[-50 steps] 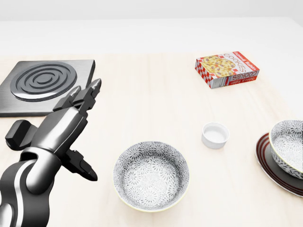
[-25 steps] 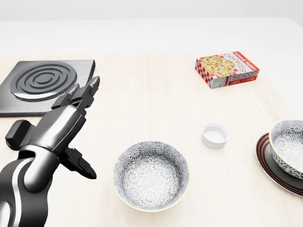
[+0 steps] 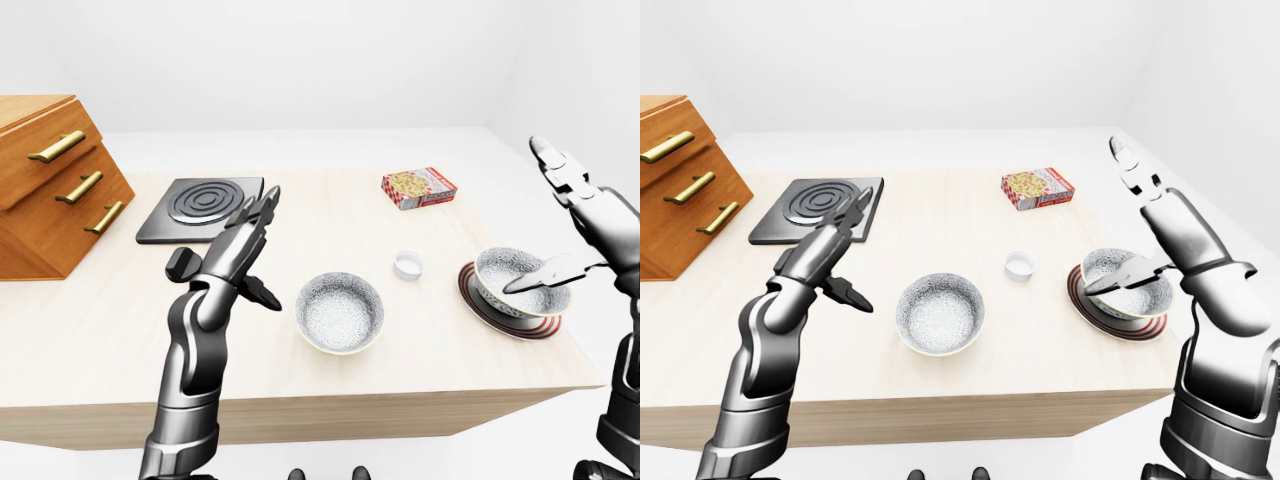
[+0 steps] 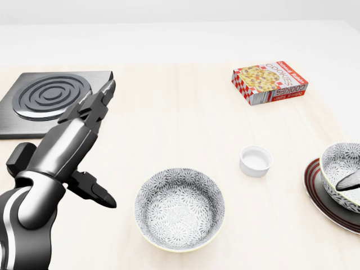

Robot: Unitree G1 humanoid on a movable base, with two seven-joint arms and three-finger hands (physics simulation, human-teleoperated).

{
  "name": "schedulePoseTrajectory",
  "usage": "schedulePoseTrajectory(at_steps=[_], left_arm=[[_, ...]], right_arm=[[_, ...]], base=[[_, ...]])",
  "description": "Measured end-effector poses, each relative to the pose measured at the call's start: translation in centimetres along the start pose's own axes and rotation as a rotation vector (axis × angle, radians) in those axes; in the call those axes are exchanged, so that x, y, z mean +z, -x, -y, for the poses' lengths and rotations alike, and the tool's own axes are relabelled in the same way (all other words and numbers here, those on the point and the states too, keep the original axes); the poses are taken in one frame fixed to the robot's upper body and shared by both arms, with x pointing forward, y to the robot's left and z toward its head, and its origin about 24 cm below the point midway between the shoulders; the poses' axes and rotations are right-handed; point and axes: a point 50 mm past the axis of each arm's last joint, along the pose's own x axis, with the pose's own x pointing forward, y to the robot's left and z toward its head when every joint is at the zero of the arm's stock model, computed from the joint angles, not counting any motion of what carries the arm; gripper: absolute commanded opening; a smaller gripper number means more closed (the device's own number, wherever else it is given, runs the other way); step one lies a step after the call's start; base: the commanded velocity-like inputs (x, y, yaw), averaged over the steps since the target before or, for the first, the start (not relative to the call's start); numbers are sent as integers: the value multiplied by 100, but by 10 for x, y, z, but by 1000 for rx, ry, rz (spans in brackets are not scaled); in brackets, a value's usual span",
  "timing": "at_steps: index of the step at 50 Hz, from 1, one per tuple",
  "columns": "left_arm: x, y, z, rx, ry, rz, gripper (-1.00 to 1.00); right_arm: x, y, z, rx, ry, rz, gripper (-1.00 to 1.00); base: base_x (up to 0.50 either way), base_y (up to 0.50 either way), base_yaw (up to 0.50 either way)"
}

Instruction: Pick the akita bowl from table center and place it on the plate.

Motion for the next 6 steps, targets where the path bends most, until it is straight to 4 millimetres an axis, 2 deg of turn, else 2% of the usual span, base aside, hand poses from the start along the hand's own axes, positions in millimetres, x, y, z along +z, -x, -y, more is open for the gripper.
schedulePoseTrajectory(at_steps=[6], left_arm=[[3,1,-2,15,21,21,100]], right_arm=[[20,1,-4,-46,-71,129,100]], base=[[0,0,0]])
